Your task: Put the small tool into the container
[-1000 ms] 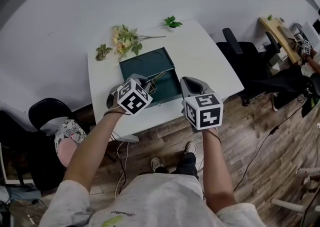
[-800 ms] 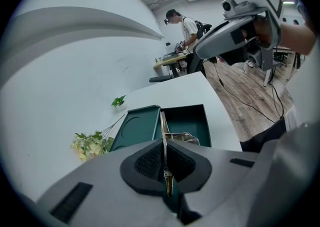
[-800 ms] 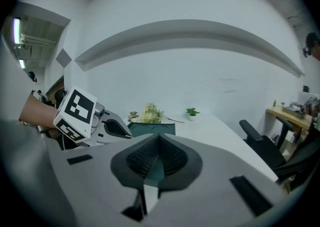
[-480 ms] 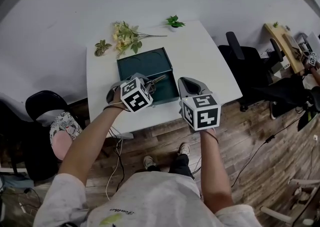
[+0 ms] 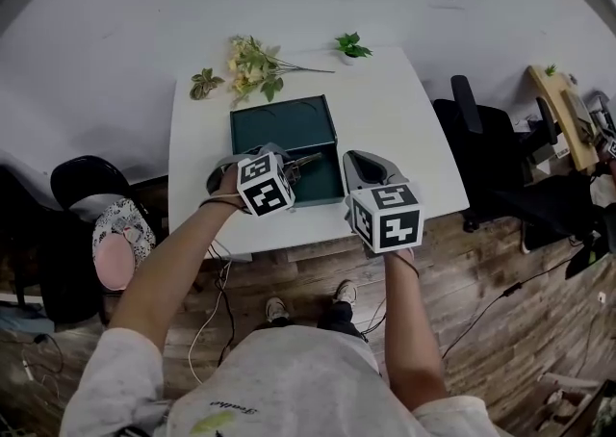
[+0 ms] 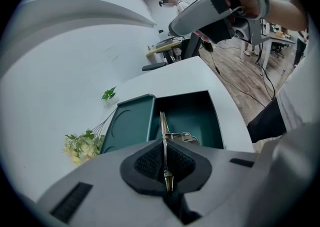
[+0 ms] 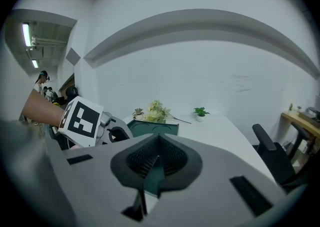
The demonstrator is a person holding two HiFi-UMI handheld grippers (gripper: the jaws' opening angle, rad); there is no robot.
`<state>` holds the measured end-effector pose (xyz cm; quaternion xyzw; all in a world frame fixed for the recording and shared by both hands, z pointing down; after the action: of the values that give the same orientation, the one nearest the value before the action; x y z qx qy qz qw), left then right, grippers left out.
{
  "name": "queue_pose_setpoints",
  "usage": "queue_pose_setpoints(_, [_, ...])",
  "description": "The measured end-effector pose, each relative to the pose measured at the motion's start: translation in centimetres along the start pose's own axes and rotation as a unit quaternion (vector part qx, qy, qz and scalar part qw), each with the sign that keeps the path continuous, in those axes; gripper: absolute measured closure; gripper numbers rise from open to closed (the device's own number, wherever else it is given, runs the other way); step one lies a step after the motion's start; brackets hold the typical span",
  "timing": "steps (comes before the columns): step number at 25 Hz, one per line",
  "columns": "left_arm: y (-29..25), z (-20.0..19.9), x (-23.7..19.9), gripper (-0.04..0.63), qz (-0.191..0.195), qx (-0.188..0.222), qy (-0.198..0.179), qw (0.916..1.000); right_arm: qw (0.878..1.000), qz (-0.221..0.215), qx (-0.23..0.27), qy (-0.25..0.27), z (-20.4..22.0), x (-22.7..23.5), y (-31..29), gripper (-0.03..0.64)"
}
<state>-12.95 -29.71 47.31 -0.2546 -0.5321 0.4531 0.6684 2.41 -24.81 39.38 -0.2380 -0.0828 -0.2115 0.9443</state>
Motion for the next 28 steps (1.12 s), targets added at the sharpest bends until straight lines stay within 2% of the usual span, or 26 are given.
queue_pose_setpoints(9, [-0.6,0.5,-0.6,0.595,-0.004,-0.021,0.006,0.9997,0.999,-0.040,-0.011,0.018,-1.0,0.4,-1.8,0.612])
queue_pose_setpoints(15, [-1.1,0.6,-0.1,0.595,-0.001,-0.032,-0.005,0.9995,0.998,-0.059,-0.014,0.022,-1.5,0.2,-2.7,0.612])
queue_pose_setpoints(20, [-1.3,0.6,0.1,0.595,0.004,-0.037,-0.010,0.9993,0.998,-0.062,-0.015,0.025,-1.4,0.0,-2.6,0.612])
queue_pose_setpoints(28, [-1.5,0.8,0.0,0.594,0.004,-0.036,0.006,0.9993,0.998,-0.055,-0.015,0.021,-0.9,-0.3,-2.2,0.612])
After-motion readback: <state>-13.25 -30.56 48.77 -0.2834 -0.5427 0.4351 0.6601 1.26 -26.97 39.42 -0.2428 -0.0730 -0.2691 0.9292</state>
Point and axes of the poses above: the fingertips, and each gripper's own axes: y backward along the fingers, x to its right, z out of its underside, the point moved 7 cm from there along y, backward along the fingers, and after that the axes turned 13 degrees about -y, right-handed, at the moved point
